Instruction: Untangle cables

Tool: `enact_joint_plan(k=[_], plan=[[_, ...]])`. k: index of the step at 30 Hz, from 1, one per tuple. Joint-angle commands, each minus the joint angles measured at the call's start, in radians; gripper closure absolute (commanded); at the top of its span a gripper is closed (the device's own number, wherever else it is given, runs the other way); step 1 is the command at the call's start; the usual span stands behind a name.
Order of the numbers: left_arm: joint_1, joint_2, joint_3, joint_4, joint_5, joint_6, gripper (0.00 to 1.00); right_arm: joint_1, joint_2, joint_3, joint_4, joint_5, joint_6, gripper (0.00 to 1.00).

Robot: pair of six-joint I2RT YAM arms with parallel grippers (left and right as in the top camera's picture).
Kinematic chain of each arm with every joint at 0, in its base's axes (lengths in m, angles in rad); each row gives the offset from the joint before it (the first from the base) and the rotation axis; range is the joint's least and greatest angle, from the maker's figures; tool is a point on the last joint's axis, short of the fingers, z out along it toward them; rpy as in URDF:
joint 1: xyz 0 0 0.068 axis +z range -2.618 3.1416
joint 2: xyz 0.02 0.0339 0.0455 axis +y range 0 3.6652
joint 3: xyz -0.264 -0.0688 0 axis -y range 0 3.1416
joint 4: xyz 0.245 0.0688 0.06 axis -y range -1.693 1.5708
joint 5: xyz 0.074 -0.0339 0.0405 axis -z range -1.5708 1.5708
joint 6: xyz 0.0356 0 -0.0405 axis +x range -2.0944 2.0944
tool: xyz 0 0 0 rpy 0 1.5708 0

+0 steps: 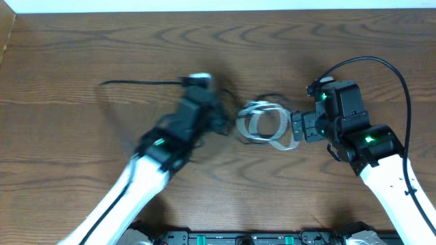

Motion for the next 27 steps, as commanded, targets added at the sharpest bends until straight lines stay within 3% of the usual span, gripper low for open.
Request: enact_joint_plan(k=[1,5,16,27], plan=[[0.065,-0.114,0.006,-0.065,-0.049,0.037,0.92,-0.008,0.004,0.008,0.005,-0.002,0.005,0.01],[0.096,-0.166,0.006,-0.144,-0.048,0.038,0.93,-0.008,0.016,0.005,0.019,-0.068,0.005,0.01],[0.094,-0.030,0.006,-0.175,0.013,0.052,0.93,0.031,0.224,0.005,0.097,-0.410,-0.101,0.01],[0.094,-0.029,0.006,-0.203,0.016,0.067,0.92,0.193,0.498,0.005,0.333,-0.443,-0.101,0.08]])
